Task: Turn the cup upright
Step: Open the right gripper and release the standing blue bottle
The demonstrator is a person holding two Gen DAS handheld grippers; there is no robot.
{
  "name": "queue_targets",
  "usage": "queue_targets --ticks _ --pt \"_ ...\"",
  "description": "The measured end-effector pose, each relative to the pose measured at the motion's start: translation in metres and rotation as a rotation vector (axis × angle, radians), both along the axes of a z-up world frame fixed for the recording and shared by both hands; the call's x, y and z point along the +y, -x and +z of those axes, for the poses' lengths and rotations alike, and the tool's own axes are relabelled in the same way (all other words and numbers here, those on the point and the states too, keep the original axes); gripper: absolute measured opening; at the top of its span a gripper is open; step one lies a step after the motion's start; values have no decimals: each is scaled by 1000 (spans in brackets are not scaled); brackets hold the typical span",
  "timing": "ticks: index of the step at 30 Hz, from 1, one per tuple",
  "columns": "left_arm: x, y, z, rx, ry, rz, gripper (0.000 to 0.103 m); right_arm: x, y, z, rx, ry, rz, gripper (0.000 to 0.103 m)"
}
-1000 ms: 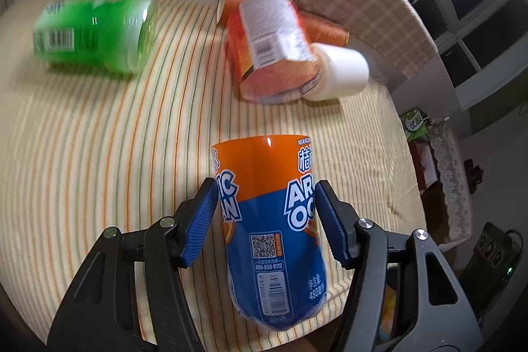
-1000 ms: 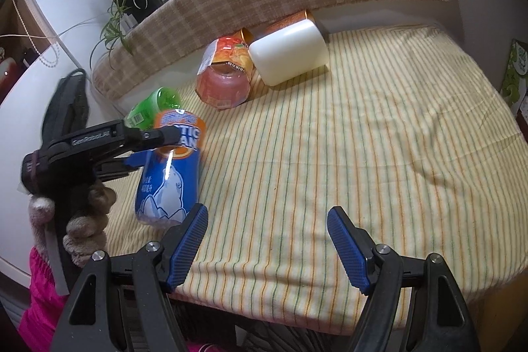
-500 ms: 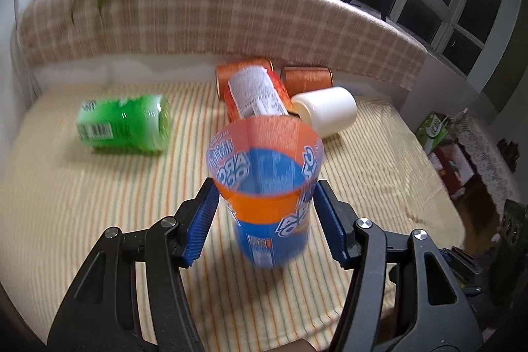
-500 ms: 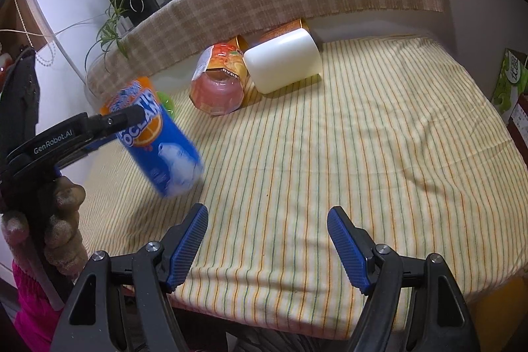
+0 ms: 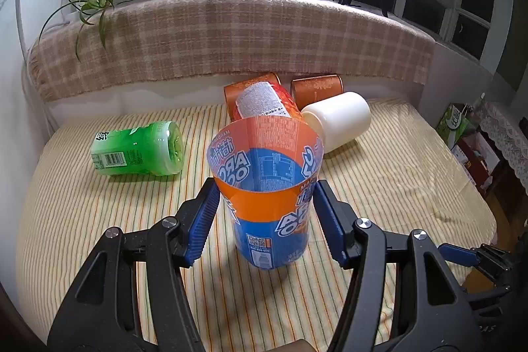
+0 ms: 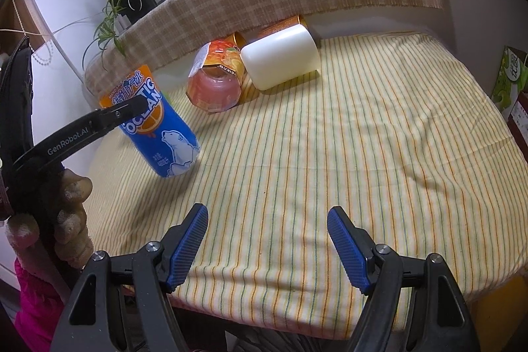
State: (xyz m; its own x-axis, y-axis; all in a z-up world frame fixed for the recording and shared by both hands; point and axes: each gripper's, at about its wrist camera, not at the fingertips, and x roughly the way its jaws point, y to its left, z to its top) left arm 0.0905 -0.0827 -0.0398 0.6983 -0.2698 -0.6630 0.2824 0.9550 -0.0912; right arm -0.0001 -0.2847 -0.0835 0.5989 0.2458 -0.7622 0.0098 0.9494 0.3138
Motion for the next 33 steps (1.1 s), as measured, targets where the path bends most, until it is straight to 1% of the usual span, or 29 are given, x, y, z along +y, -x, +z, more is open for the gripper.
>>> queue_targets --ticks 5,25,33 --pt "0 -1 -4 6 0 -2 61 0 0 0 2 0 2 77" --pt "1 2 -4 20 8 -21 61 3 -1 2 -1 4 9 77" --pt "3 7 -5 36 23 -35 62 5 0 7 -17 26 7 77"
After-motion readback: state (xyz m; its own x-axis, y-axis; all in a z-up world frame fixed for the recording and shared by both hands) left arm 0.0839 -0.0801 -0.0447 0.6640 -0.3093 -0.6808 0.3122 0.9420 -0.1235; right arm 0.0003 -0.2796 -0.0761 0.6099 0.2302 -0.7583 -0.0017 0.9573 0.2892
